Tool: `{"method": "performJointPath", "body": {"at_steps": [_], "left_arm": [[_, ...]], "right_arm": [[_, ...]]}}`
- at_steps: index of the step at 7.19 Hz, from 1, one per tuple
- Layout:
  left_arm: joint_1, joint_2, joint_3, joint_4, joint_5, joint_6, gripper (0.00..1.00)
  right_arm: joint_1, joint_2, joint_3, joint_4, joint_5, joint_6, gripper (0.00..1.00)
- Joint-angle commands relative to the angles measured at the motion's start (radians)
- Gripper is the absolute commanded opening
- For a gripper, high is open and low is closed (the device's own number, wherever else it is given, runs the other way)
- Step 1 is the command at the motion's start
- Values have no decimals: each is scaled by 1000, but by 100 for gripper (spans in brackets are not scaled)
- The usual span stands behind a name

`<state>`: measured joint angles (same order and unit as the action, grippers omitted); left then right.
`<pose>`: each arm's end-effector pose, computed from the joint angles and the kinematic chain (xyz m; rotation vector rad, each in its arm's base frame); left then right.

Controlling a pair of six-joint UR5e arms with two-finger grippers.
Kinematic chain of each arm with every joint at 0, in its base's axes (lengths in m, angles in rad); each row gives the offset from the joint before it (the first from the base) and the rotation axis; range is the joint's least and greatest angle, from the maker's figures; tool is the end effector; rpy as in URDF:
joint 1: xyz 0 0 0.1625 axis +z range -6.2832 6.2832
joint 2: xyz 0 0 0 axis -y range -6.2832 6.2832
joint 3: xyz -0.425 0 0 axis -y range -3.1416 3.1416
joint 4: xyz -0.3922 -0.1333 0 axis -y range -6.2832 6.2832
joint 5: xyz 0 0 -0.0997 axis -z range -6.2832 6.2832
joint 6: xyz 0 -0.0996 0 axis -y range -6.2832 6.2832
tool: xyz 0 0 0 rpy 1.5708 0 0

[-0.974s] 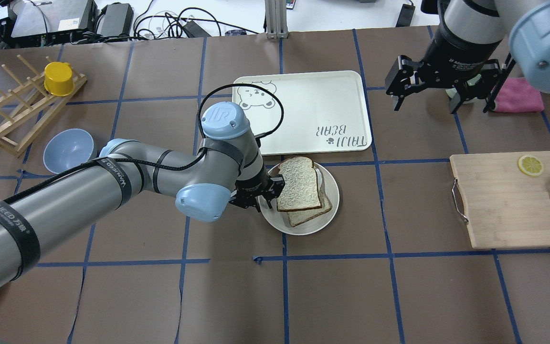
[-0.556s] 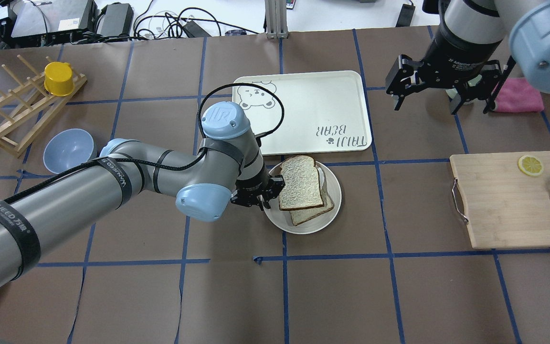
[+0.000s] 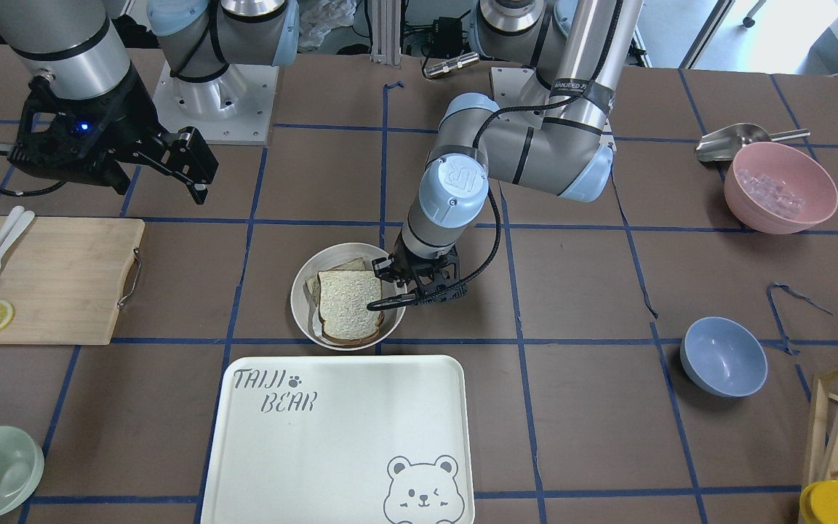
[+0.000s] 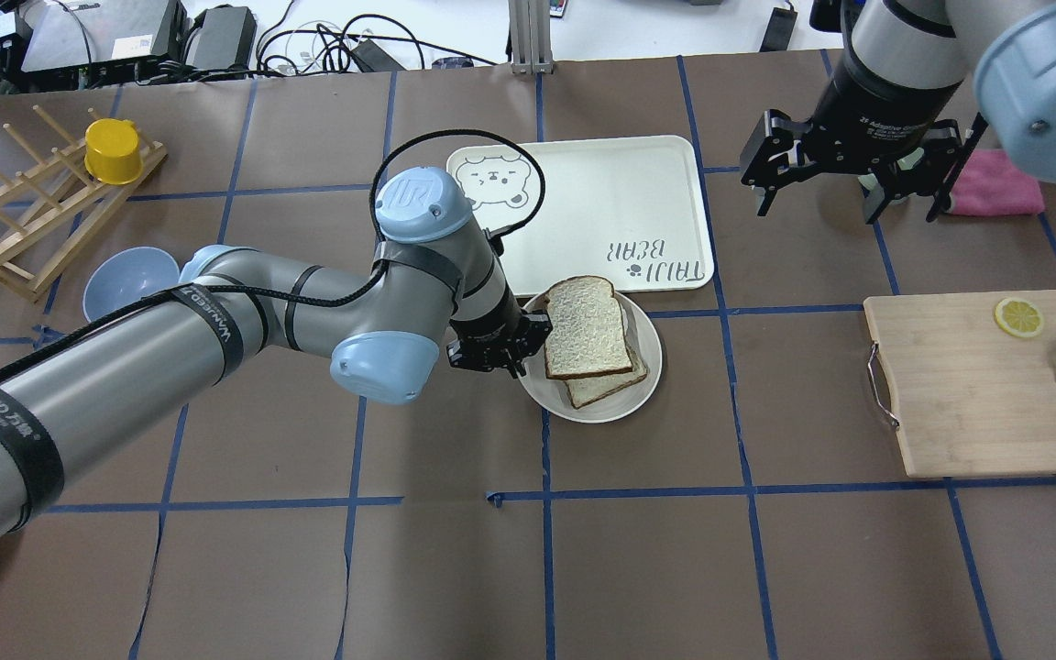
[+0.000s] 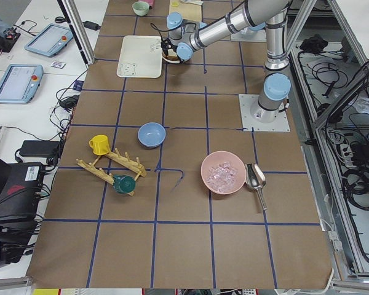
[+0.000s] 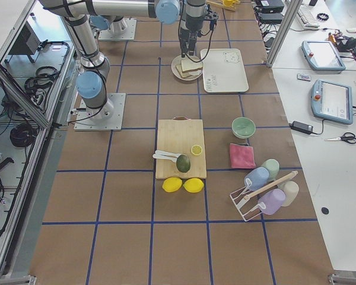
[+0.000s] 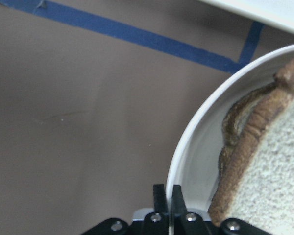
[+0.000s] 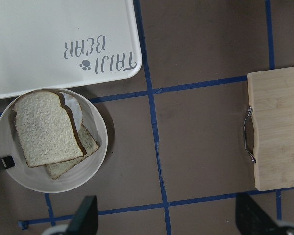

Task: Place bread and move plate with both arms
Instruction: 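Slide the plate with the left gripper onto the bear-print tray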

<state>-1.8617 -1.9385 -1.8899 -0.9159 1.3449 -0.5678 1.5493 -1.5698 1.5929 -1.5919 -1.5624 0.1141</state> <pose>-0.3076 -0.4848 0.2102 0.4116 -2.9151 -0.1817 0.1235 -0.4948 0.4786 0.2123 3.1261 0.0037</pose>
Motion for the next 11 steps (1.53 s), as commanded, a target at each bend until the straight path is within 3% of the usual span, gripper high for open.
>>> {"method": "performJointPath", "body": {"at_steps": [1, 3, 6, 11], "left_arm": [[24, 16, 17, 0, -16, 61, 11], [68, 42, 31, -3, -46, 124, 12], [110, 0, 150, -5, -122, 160, 12], [111, -305, 497, -4, -118, 193, 12]], "right_arm": [[0, 1, 1, 1, -2, -1, 100], [0, 1, 2, 1, -2, -1, 100], [0, 1, 10, 1, -4, -1, 100], [0, -1, 15, 0, -2, -1, 100]]}}
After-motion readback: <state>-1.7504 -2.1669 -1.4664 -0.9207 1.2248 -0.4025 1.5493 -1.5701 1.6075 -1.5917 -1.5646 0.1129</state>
